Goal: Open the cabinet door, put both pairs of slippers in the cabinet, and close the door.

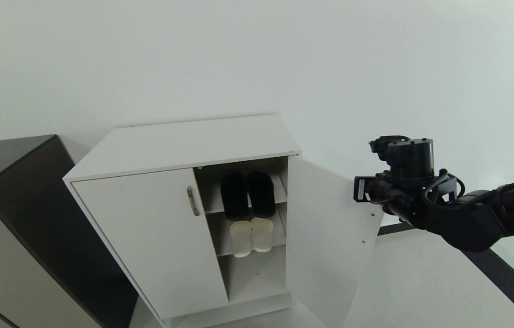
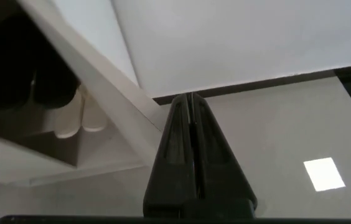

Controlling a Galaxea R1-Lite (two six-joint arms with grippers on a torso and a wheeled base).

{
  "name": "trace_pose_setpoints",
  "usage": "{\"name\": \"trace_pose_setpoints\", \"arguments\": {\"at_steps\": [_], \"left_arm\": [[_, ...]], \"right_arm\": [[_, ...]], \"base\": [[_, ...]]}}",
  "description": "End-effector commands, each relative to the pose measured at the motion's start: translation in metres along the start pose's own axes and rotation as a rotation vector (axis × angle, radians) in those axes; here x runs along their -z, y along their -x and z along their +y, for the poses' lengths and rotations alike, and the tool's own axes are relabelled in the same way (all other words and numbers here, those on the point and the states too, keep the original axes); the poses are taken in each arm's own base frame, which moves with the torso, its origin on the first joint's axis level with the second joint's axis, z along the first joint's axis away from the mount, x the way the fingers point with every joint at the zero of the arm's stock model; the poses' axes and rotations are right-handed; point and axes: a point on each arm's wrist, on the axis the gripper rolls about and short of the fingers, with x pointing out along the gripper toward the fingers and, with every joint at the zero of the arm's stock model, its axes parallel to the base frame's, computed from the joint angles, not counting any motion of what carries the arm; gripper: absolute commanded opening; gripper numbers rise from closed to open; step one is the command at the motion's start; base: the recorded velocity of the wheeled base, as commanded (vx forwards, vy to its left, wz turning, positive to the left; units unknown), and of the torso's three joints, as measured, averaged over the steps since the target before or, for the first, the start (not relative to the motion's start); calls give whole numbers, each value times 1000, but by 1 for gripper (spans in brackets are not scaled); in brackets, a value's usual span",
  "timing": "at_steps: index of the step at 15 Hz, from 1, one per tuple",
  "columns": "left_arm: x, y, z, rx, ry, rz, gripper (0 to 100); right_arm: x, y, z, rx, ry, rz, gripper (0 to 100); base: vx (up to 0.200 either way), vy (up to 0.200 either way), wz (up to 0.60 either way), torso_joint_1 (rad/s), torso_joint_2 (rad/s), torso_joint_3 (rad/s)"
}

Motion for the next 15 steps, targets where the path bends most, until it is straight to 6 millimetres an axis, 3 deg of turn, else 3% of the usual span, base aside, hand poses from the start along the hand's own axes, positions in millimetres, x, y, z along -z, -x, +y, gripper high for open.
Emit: {"name": "trace_pose_setpoints", "arguments": {"at_steps": [1, 2, 4, 15], "left_arm": [[0, 0, 0, 0, 0, 0, 0], [0, 0, 0, 0, 0, 0, 0], [0, 0, 0, 0, 2, 0, 0], [0, 0, 0, 0, 2, 0, 0]], "right_arm": [[-3, 26, 11, -56, 3, -15, 0], [-3, 48, 23, -117, 9, -22, 0], [-4, 64, 32, -166, 13, -30, 0], [17, 63, 32, -174, 55, 5, 0]], "base": [[0, 0, 0, 0, 0, 0], [0, 0, 0, 0, 0, 0], [0, 0, 0, 0, 0, 0], [0, 0, 0, 0, 0, 0]]}}
